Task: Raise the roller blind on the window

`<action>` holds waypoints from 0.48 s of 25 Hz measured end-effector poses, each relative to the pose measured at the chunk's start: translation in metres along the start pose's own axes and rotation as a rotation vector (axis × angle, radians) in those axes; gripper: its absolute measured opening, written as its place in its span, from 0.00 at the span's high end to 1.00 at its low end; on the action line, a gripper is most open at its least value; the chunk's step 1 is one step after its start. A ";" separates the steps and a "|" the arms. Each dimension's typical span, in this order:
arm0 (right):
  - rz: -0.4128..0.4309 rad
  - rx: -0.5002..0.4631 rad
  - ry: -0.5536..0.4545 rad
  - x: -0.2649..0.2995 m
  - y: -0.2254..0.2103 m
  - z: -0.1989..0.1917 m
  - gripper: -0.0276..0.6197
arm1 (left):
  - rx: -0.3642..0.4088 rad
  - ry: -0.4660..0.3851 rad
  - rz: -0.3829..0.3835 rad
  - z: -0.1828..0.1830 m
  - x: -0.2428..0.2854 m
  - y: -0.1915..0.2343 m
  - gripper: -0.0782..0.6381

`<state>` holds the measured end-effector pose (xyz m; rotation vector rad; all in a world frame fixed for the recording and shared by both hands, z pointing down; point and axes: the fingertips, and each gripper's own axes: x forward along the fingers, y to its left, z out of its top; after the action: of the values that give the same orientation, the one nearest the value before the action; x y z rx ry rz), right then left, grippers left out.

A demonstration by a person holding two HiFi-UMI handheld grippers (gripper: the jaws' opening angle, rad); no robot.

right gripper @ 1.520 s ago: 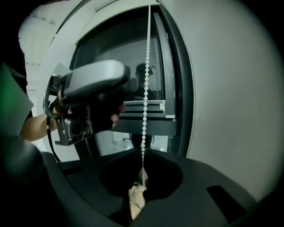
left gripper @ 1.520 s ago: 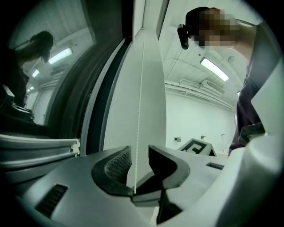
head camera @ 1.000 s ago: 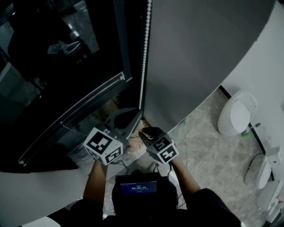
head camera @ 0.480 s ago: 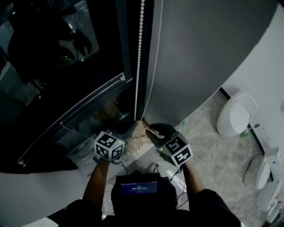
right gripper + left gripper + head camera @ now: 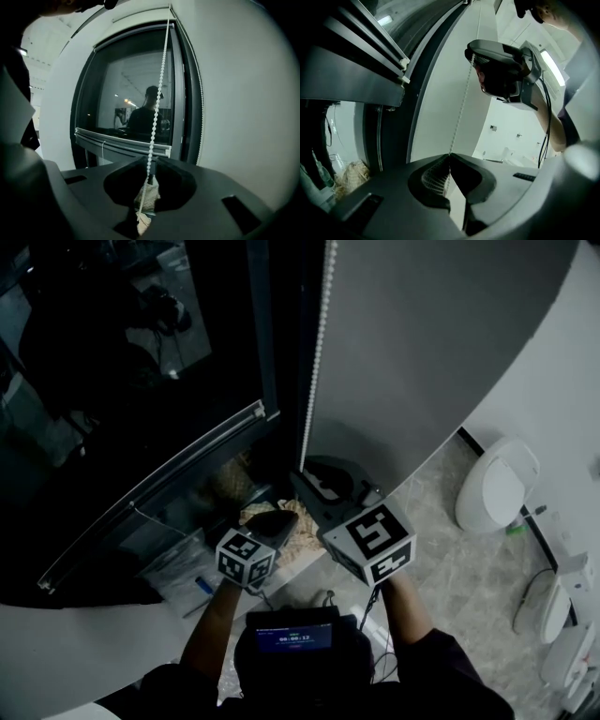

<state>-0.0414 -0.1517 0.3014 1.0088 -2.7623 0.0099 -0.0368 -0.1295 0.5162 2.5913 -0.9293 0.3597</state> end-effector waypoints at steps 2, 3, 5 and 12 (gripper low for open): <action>-0.013 0.015 0.001 0.001 -0.002 -0.004 0.93 | -0.004 0.003 0.014 -0.002 0.000 0.000 0.87; -0.021 0.024 -0.005 0.001 -0.003 -0.006 0.93 | -0.004 0.007 0.024 -0.002 -0.001 0.001 0.87; -0.047 0.028 -0.025 0.001 -0.008 -0.008 0.94 | 0.013 0.022 0.028 -0.001 -0.004 -0.003 0.87; -0.085 0.067 0.084 0.009 -0.018 -0.071 0.94 | 0.010 -0.075 0.011 0.032 -0.029 -0.012 0.86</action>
<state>-0.0236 -0.1655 0.3719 1.1155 -2.6570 0.1303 -0.0471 -0.1178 0.4741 2.6256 -0.9690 0.2723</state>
